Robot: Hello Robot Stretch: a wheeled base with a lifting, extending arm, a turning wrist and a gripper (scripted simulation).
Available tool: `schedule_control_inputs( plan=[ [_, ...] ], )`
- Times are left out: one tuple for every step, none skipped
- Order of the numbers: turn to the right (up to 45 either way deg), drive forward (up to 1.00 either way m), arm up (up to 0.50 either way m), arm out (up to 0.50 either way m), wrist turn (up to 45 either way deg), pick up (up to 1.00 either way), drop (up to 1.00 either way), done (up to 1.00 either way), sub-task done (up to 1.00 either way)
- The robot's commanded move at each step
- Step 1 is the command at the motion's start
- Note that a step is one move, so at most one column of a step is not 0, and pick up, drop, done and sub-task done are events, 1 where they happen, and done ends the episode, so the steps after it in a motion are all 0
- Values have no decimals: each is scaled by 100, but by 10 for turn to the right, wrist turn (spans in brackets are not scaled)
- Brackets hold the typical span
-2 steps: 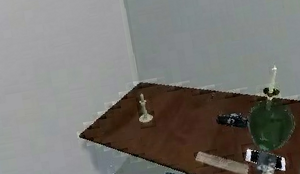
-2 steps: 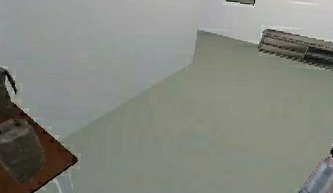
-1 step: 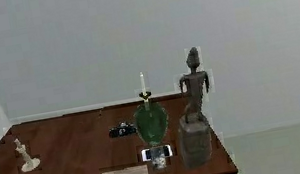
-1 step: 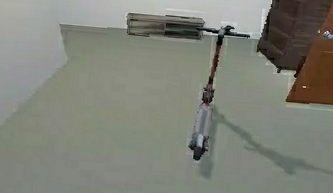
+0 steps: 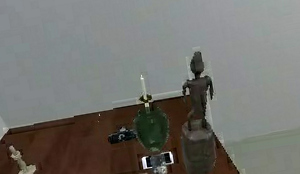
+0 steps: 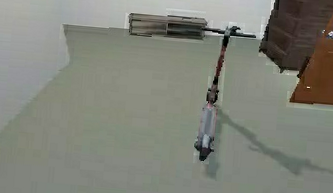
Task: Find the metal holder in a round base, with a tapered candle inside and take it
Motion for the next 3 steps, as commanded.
schedule_control_inputs(
  plan=[
    [-450, 0, 0, 0, 0, 0, 0, 0, 0],
    [-450, 0, 0, 0, 0, 0, 0, 0, 0],
    [-360, 0, 0, 0, 0, 0, 0, 0, 0]
  ],
)
